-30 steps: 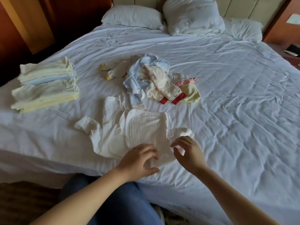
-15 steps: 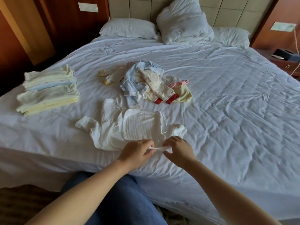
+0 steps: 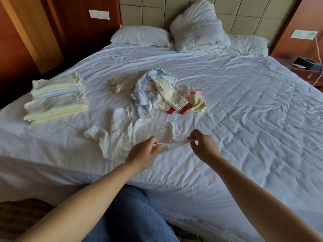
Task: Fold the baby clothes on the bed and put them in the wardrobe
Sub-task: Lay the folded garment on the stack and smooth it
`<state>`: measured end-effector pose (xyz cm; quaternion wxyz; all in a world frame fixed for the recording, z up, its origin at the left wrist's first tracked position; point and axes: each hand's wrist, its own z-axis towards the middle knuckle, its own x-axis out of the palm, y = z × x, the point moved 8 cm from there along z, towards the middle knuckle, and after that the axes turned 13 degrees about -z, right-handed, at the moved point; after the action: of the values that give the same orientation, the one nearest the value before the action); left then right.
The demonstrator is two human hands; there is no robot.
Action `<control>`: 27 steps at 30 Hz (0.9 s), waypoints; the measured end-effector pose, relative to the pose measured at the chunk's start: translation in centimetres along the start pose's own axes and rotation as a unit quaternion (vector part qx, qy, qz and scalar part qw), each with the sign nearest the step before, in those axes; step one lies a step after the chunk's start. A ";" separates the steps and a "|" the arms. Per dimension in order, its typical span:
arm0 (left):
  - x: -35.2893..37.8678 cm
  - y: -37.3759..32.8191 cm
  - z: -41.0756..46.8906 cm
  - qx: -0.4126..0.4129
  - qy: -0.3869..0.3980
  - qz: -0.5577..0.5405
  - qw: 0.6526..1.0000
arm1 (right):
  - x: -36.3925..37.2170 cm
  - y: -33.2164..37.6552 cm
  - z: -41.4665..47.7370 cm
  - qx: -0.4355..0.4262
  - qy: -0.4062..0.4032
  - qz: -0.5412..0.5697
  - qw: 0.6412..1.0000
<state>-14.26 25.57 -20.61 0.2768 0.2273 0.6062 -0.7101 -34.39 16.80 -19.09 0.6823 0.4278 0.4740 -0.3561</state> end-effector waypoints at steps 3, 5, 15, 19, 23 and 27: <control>0.3 0.0 0.0 0.015 0.012 0.009 1.000 | -0.9 0.7 -0.7 -0.030 -0.025 -0.151 0.988; 0.9 0.1 -0.3 0.034 0.035 0.027 0.998 | -0.2 1.0 -1.7 -0.048 -0.007 -0.201 0.978; 3.6 1.3 -2.6 0.104 0.130 0.057 0.984 | 2.4 -1.1 -5.7 -0.022 0.055 -0.215 0.975; 1.5 2.2 -2.7 0.113 0.047 0.058 0.991 | 2.8 1.3 -5.9 -0.086 0.074 -0.124 0.986; 1.0 3.9 -2.7 0.072 0.055 0.092 0.992 | 4.2 5.0 -6.4 -0.127 0.082 -0.039 0.988; 0.5 4.1 -2.9 0.066 0.024 0.096 0.993 | 4.9 8.3 -6.0 -0.112 0.092 0.006 0.989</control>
<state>-11.98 27.95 -24.42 0.3134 0.3192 0.5396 -0.7133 -27.58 25.06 -22.86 0.6818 0.3826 0.5685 -0.2560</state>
